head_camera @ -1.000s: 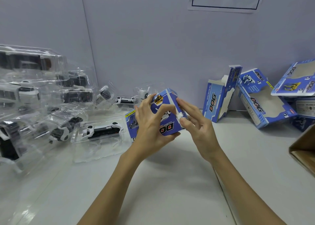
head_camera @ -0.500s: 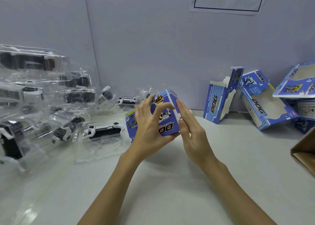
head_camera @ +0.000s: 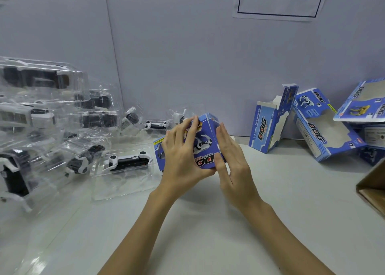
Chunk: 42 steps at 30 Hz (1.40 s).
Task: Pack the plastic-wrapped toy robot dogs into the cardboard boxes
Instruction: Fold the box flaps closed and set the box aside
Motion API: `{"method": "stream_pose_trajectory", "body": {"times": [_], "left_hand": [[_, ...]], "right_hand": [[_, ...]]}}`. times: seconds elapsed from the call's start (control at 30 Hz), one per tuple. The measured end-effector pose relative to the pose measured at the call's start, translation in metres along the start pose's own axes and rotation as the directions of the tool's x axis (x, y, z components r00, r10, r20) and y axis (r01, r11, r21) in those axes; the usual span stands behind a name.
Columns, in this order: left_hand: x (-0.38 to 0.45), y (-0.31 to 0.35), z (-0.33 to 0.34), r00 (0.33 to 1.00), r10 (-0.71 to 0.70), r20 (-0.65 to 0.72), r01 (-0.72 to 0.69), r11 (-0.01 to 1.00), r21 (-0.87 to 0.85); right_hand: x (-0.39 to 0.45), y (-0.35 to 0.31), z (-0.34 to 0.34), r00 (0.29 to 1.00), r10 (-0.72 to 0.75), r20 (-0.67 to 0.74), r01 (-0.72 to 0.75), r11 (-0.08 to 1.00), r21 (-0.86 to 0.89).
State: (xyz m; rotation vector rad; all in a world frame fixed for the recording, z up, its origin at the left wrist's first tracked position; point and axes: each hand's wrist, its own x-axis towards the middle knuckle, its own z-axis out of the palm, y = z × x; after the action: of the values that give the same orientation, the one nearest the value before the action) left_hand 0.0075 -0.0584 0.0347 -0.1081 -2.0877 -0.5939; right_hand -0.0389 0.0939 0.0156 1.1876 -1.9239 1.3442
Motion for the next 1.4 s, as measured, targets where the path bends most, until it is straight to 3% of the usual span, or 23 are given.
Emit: {"method": "stream_pose_trajectory", "body": {"times": [0.23, 0.5, 0.67, 0.87, 0.97, 1.03, 1.1, 1.13, 1.2, 1.27, 1.33, 1.4], "left_hand": [[-0.002, 0.006, 0.004, 1.0, 0.005, 0.011, -0.005, 1.0, -0.008], [-0.004, 0.011, 0.006, 1.0, 0.013, 0.007, -0.013, 1.0, 0.013], [-0.005, 0.011, 0.009, 0.998, 0.044, 0.035, -0.044, 0.999, -0.005], [-0.006, 0.012, 0.016, 0.997, 0.033, 0.064, -0.032, 0.999, -0.017], [-0.004, 0.006, 0.014, 0.981, 0.075, 0.179, -0.05, 0.989, -0.14], [-0.006, 0.001, 0.012, 0.969, 0.081, 0.232, -0.029, 0.975, -0.219], [-0.007, -0.003, 0.01, 0.983, -0.051, 0.179, 0.098, 0.96, -0.262], [-0.005, -0.006, 0.009, 0.976, -0.182, 0.122, 0.21, 0.937, -0.28], [0.001, -0.011, 0.004, 0.878, -0.475, 0.061, 0.463, 0.809, -0.362], [0.007, -0.017, -0.002, 0.724, -0.658, 0.209, 0.639, 0.524, -0.564], [0.01, -0.022, -0.009, 0.607, -0.679, 0.413, 0.732, 0.276, -0.622], [0.01, -0.025, -0.016, 0.567, -0.627, 0.534, 0.765, 0.161, -0.624]], "right_hand": [[0.001, -0.004, 0.008, 0.986, 0.157, -0.057, -0.15, 0.982, 0.115], [0.001, -0.004, 0.002, 0.989, 0.138, -0.063, -0.134, 0.989, 0.057], [0.003, -0.005, 0.005, 0.959, 0.271, -0.081, -0.258, 0.956, 0.137], [0.007, -0.003, -0.004, 0.941, 0.337, 0.035, -0.33, 0.889, 0.316], [0.014, 0.004, -0.01, 0.855, 0.512, 0.085, -0.511, 0.804, 0.304], [0.02, 0.011, -0.021, 0.786, 0.606, 0.121, -0.599, 0.7, 0.389], [0.025, 0.017, -0.036, 0.763, 0.631, 0.139, -0.609, 0.629, 0.483], [0.027, 0.019, -0.043, 0.767, 0.626, 0.14, -0.602, 0.626, 0.496], [0.029, 0.022, -0.054, 0.802, 0.581, 0.14, -0.562, 0.653, 0.508], [0.029, 0.024, -0.061, 0.826, 0.538, 0.171, -0.531, 0.638, 0.557], [0.027, 0.025, -0.066, 0.851, 0.473, 0.231, -0.512, 0.645, 0.567], [0.026, 0.024, -0.071, 0.864, 0.398, 0.307, -0.503, 0.708, 0.496]]}}
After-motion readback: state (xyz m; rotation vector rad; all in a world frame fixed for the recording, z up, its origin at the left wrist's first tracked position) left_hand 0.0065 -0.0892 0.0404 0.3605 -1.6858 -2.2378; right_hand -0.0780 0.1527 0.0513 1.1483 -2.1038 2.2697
